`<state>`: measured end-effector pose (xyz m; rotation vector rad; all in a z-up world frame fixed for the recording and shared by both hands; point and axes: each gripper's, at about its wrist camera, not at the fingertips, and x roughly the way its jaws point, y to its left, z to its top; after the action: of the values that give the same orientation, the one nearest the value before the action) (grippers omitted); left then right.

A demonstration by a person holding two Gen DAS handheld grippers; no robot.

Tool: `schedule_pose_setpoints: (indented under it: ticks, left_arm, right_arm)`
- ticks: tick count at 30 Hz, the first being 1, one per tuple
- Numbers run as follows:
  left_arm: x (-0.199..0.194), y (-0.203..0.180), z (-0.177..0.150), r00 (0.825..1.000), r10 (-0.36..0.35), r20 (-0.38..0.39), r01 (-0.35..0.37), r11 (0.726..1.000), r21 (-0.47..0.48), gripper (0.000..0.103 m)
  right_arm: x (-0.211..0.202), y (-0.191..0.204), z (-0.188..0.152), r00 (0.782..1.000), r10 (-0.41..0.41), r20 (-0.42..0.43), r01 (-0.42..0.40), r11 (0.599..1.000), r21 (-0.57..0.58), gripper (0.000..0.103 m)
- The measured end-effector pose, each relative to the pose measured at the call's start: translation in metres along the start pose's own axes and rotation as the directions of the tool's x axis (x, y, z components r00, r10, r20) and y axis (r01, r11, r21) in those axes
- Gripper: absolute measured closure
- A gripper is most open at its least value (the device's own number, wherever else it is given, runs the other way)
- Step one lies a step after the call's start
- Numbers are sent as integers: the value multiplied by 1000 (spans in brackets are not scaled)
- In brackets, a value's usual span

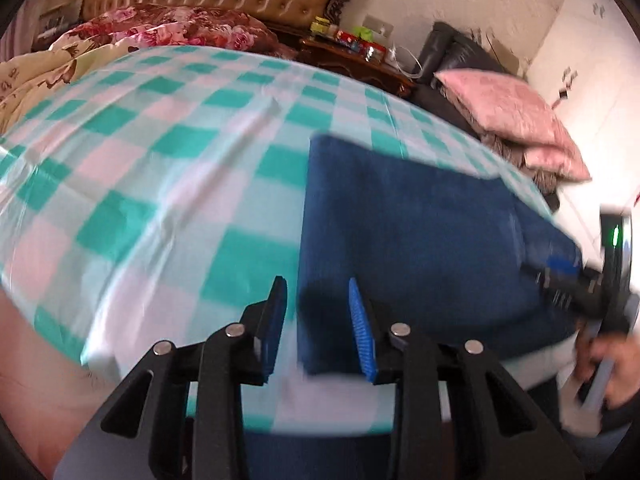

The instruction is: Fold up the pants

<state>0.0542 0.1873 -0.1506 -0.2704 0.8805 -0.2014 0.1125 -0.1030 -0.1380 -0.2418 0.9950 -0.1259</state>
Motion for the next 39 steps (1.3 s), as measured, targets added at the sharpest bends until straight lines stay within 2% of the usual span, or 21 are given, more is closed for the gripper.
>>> schedule_pose_setpoints:
  ticks: [2, 4, 6, 8, 10, 12, 13, 14, 15, 17, 19, 24, 27, 29, 31, 34, 36, 37, 38, 39]
  left_arm:
    - [1, 0, -7, 1000, -14, 2, 14, 1000, -6, 71]
    - [1, 0, -10, 1000, -13, 2, 13, 1000, -7, 71]
    - [-2, -1, -12, 1000, -16, 1, 16, 1000, -1, 71]
    - [-5, 5, -14, 998, -64, -4, 64, 997, -40, 69]
    - [-6, 11, -20, 997, -77, -5, 76, 995, -68, 68]
    - [-7, 13, -23, 996, -90, 4, 90, 992, -86, 68]
    - [-8, 13, -24, 996, -91, 6, 91, 992, -89, 69]
    - [-7, 12, -25, 995, -98, 2, 98, 991, -94, 76]
    - [-7, 13, -25, 995, -97, 3, 96, 990, -107, 77]
    - [-10, 13, -25, 995, -99, 7, 99, 989, -111, 85]
    - [-16, 14, -23, 993, -114, 24, 116, 986, -118, 88]
    - [-34, -5, -16, 996, -69, 65, 71, 997, -33, 90]
    - [-41, -22, -14, 996, -18, 89, 15, 999, 44, 90]
    - [-43, -25, -12, 995, -14, 95, 9, 999, 52, 90]
    - [-46, -27, -11, 995, -15, 103, 10, 998, 55, 91]
    - [-48, -23, -10, 993, -46, 108, 45, 999, 11, 90]
    - [-43, -13, -11, 993, -76, 96, 82, 994, -66, 86]
    - [-39, -5, -12, 991, -103, 87, 113, 986, -125, 69]
    - [-34, 0, -15, 990, -115, 77, 127, 977, -170, 45]
    - [-31, 4, -16, 991, -114, 74, 127, 970, -207, 41]
  right_arm:
    - [-8, -4, 4, 1000, 5, 5, -5, 1000, 27, 32]
    - [-25, 3, 16, 999, 18, 51, -19, 1000, 17, 32]
    - [-40, 20, 34, 993, 88, 76, -87, 996, -21, 32]
    - [-46, 38, 52, 984, 164, 73, -162, 986, -42, 32]
    - [-47, 67, 76, 966, 257, 31, -253, 963, -91, 32]
    - [-40, 101, 101, 930, 365, -40, -367, 922, -123, 32]
    - [-36, 111, 109, 922, 380, -70, -386, 914, -127, 32]
    - [-32, 124, 116, 918, 386, -96, -396, 908, -135, 33]
    - [-25, 140, 125, 910, 396, -122, -412, 899, -147, 33]
    - [-12, 162, 133, 906, 385, -178, -413, 897, -157, 33]
    - [-1, 182, 138, 888, 395, -236, -435, 888, -151, 33]
    - [23, 215, 139, 896, 304, -325, -377, 905, -194, 33]
    - [32, 224, 137, 907, 251, -337, -338, 912, -231, 32]
    - [35, 228, 137, 914, 226, -338, -317, 916, -246, 32]
    - [36, 232, 135, 931, 192, -310, -283, 917, -281, 33]
    - [35, 228, 133, 937, 197, -288, -275, 924, -265, 51]
    - [33, 224, 135, 936, 215, -279, -287, 925, -250, 63]
    - [33, 222, 136, 934, 225, -279, -294, 926, -237, 65]
    - [32, 220, 137, 931, 235, -280, -301, 927, -225, 66]
    - [32, 218, 138, 928, 246, -280, -310, 926, -214, 67]
